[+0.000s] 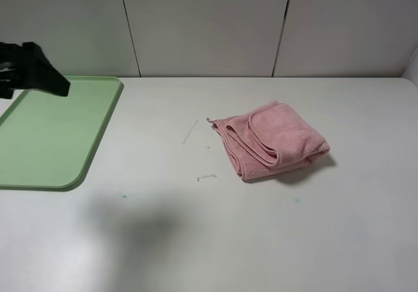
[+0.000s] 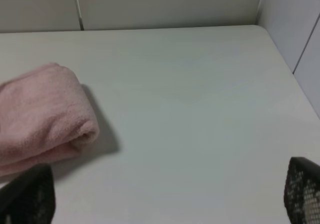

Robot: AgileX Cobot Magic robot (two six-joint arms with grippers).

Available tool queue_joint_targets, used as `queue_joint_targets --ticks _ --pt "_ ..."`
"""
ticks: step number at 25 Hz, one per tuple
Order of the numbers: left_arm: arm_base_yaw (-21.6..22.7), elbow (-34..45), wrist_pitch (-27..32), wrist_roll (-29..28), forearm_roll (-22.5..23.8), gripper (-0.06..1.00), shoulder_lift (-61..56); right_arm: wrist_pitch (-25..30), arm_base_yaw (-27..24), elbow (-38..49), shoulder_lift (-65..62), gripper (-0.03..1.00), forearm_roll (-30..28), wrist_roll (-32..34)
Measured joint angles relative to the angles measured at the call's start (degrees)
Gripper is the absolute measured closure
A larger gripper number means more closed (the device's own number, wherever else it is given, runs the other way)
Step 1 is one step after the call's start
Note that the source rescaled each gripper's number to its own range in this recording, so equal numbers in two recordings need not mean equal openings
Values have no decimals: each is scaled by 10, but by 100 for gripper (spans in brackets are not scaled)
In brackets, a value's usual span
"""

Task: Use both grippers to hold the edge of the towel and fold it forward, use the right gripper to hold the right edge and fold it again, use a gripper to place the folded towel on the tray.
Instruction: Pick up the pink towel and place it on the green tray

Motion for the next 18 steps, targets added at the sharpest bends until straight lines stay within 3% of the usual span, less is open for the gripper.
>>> queue_joint_targets --ticks 5,12,18 --pt "-102 -54 -62 -33 -1 -5 110 0 0 0 0 -3 0 0" --pt "-236 -108 -128 -153 -3 -5 246 0 0 0 0 -3 0 0" --pt "-307 -158 -138 -234 -3 -5 335 0 0 0 0 -3 0 0"
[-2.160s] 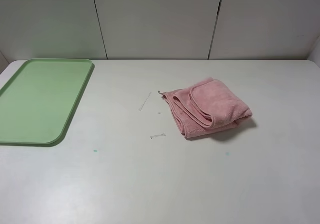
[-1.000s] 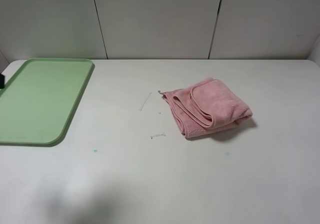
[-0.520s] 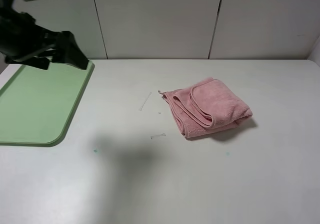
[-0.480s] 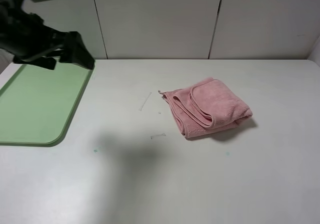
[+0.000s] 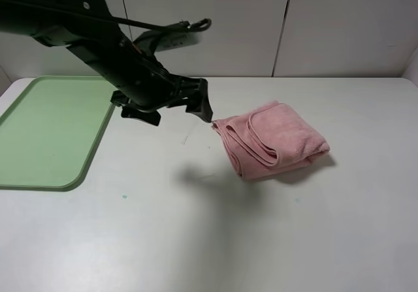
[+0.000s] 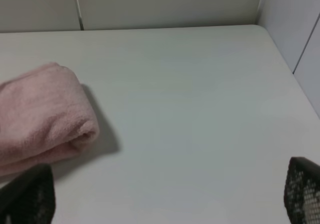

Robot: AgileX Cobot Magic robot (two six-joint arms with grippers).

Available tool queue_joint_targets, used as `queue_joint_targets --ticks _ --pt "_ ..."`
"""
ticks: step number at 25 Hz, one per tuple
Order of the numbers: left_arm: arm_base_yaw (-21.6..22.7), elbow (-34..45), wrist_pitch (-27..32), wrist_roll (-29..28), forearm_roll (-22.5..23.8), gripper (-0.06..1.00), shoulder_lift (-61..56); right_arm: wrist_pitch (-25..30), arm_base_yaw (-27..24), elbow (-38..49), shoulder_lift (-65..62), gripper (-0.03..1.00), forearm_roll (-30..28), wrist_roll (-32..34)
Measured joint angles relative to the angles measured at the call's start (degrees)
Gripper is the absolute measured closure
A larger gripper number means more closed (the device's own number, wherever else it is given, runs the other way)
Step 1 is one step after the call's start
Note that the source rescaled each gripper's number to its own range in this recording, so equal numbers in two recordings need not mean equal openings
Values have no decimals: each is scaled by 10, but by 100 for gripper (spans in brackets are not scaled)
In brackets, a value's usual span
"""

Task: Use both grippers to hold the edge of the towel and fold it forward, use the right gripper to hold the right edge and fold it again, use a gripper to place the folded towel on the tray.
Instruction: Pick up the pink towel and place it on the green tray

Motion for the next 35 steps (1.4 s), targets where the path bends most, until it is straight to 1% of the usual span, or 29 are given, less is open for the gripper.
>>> queue_joint_targets --ticks 2,4,11,14,18,21,26,32,35 --pt "-16 -17 -2 -31 4 -5 25 0 0 0 0 -3 0 0" --pt "-32 -33 -5 -77 24 -5 46 0 0 0 0 -3 0 0" --pt "-78 -106 -7 -260 144 -5 121 0 0 0 0 -3 0 0" --pt "-92 -147 10 -314 180 -5 157 0 0 0 0 -3 0 0" --pt "-105 -199 43 -354 200 -5 197 0 0 0 0 -3 0 0" --pt "-110 -225 51 -373 200 -5 221 0 0 0 0 -3 0 0" --pt "-112 -247 48 -395 200 -5 251 0 0 0 0 -3 0 0" --pt "-112 -258 30 -427 200 -5 279 0 0 0 0 -3 -1 0" --pt "-112 -271 28 -434 200 -5 296 0 0 0 0 -3 0 0"
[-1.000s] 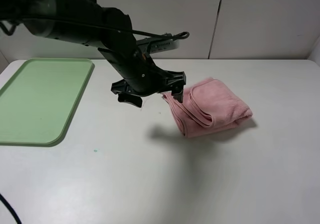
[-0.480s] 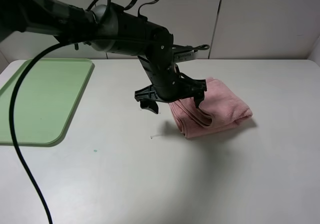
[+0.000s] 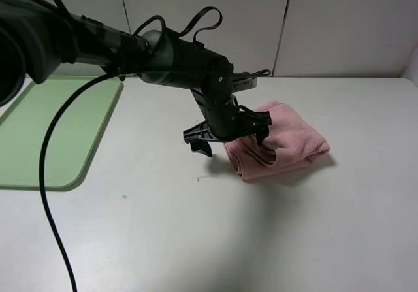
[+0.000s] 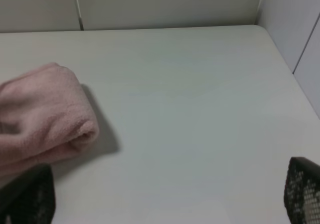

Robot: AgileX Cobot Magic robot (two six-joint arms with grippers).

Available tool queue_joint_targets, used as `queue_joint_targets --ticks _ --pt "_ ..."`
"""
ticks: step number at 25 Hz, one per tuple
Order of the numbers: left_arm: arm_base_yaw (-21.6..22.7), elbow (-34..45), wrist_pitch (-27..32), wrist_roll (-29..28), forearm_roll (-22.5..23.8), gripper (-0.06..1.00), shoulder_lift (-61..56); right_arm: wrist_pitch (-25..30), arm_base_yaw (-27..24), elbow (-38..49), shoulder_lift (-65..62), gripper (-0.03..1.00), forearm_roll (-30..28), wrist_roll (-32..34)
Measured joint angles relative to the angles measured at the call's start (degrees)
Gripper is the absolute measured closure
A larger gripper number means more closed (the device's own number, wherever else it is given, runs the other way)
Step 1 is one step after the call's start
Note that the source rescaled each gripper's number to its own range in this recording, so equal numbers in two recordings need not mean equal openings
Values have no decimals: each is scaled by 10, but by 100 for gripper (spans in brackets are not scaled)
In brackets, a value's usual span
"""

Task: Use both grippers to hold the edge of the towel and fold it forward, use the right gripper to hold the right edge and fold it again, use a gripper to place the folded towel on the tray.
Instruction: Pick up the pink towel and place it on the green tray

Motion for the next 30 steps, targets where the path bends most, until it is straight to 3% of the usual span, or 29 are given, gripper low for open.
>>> queue_joint_targets --ticks 9,12,23,30 --pt "-3 -20 -25 -8 0 -5 23 0 0 0 0 -3 0 0" --pt "-3 -20 -42 -8 0 0 26 0 0 0 0 -3 0 0" --pt "-3 -20 -72 -8 -8 46 37 0 0 0 0 -3 0 0" --pt "-3 -20 -82 -8 -5 81 39 0 0 0 0 -3 0 0"
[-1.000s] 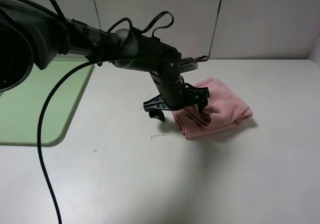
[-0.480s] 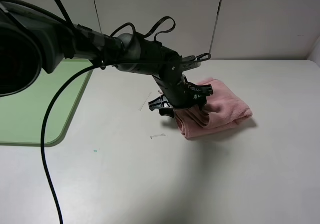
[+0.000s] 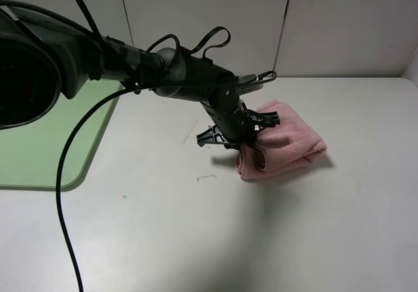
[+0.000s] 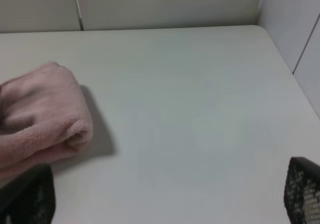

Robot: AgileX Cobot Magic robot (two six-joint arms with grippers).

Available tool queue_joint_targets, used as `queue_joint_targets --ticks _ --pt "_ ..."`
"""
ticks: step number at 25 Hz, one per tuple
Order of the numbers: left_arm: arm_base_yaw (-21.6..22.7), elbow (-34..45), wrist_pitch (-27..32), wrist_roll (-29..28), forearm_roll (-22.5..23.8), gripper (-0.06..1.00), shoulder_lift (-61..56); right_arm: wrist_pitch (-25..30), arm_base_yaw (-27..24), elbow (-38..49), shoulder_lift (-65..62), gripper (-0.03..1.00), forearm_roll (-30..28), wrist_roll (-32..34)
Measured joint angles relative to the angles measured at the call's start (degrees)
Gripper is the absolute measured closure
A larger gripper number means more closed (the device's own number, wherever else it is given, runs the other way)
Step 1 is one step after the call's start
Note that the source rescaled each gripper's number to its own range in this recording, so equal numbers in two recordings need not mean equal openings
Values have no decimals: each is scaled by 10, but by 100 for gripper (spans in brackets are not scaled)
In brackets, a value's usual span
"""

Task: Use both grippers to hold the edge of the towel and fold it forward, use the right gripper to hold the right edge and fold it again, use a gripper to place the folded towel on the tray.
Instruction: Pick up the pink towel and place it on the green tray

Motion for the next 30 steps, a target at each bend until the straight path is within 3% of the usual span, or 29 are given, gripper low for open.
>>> queue_joint_targets --ticks 11,30 --pt "-1 0 15 26 16 83 -6 0 0 0 0 -3 0 0" --pt "19 1 185 236 24 83 -122 0 0 0 0 -3 0 0"
